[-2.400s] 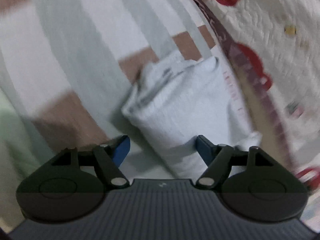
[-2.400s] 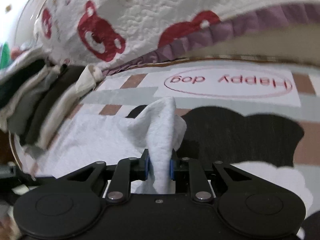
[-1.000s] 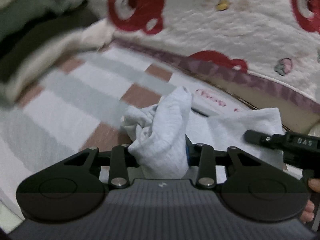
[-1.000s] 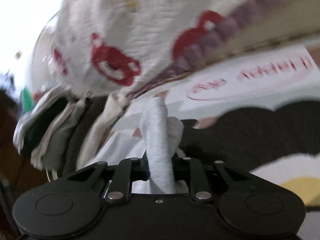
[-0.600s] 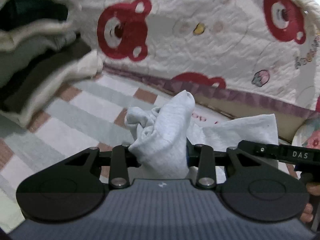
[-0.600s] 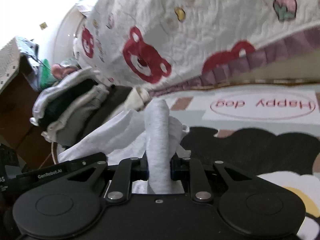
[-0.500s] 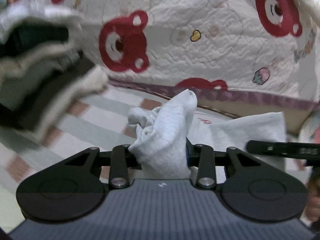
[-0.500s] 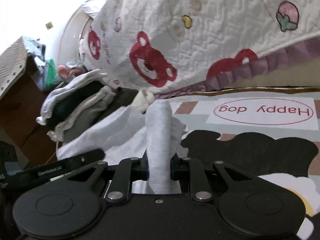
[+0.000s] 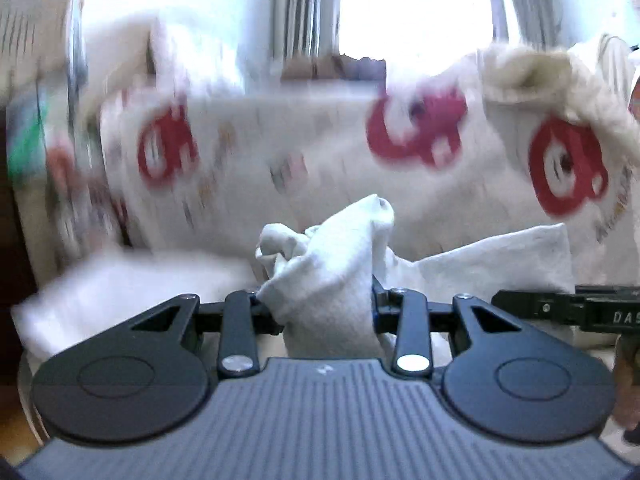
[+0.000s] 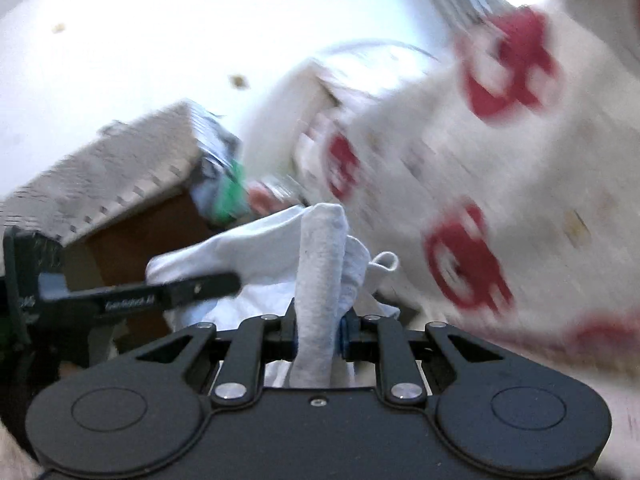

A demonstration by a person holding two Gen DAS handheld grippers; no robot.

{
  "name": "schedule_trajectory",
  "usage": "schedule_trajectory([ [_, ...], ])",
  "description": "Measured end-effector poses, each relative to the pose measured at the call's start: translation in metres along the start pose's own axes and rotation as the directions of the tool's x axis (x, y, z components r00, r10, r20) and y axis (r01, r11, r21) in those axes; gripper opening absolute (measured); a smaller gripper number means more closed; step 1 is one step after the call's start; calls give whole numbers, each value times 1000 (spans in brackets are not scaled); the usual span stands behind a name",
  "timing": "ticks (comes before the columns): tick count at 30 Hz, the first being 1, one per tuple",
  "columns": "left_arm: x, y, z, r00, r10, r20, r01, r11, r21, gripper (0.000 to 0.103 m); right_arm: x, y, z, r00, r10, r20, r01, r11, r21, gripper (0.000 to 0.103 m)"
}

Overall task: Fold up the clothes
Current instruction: 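Lift the grey shirt with both grippers and carry it toward the clothes stack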

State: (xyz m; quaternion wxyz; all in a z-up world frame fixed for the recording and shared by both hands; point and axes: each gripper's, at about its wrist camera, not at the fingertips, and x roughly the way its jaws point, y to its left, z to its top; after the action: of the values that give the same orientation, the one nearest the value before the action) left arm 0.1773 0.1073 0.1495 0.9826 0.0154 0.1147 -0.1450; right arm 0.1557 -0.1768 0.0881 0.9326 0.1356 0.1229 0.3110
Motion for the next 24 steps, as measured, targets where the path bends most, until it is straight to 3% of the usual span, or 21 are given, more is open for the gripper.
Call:
schedule_trajectory([
  [5,26,82,66,993,98,66,-92,992,-92,35,84,25,86,994,75,79,-67,993,-102,21],
  [10,53,159,61,967,224,121,-210,970,-123,35,192,15,122,980,188,56,-187,982,-34,21],
  [13,77,198,36,953,289,92,-272,948,-163,35,265,6,114,983,171,-63,-173,985,-22,21],
  [17,127,236,-12,933,341,-115,-358,912,-200,37,330,-17,75,973,138,-186,-121,987,103,21],
  [20,149,250,-48,903,373,-212,-415,884,-216,39,354,-24,28,958,17,-287,11,995,97,24],
  [21,148,255,-56,910,362,-204,-407,875,-262,39,356,-26,13,955,-1,-296,30,995,93,30],
  [23,149,264,-54,928,322,-186,-367,877,-310,40,348,-41,-3,969,14,-245,34,981,189,55],
  [24,151,267,-50,935,304,-181,-348,882,-319,39,346,-49,-8,970,43,-238,18,968,250,56],
])
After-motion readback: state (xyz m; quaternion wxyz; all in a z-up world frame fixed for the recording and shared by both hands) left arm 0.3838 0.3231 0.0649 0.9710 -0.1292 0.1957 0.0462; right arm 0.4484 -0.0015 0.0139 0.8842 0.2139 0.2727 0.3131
